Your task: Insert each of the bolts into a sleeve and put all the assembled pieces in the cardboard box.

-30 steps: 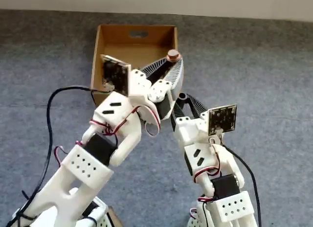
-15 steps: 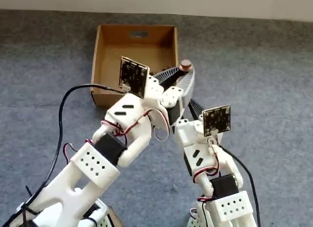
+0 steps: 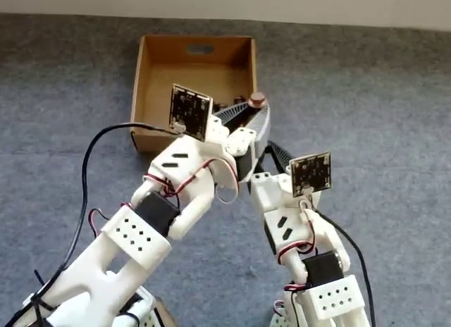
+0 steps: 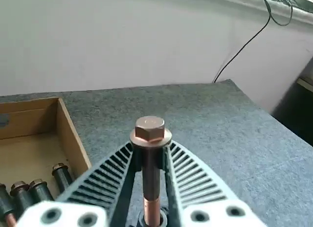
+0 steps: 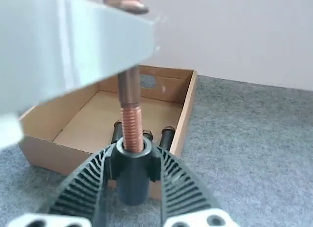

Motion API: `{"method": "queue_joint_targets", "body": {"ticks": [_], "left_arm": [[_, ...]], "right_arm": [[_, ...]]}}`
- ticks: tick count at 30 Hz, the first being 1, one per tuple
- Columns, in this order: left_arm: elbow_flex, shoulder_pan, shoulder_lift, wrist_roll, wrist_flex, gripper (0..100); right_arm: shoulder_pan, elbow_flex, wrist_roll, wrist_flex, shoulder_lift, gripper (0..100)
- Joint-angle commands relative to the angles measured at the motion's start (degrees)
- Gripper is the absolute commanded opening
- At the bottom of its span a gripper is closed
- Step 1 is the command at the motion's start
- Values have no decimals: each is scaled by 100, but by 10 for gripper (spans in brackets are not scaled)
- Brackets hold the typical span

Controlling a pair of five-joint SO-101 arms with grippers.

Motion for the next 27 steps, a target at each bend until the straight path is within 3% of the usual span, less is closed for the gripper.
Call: {"method": "queue_joint_targets", "body": {"ticks": [1,7,14,27], "left_arm": [[48,-75,-13,-18,-123,6],[347,-57,-57,-123,-123,6],[690,189,-57,-1705,-123,6],[1138,154,-57,-1697,-114,6]], "right_arm": [[4,-75,53,-163,-92,8],[4,-75,62,-163,-92,8],[4,-66,62,-145,-66,8],[13,-66,62,-145,-84,8]]}}
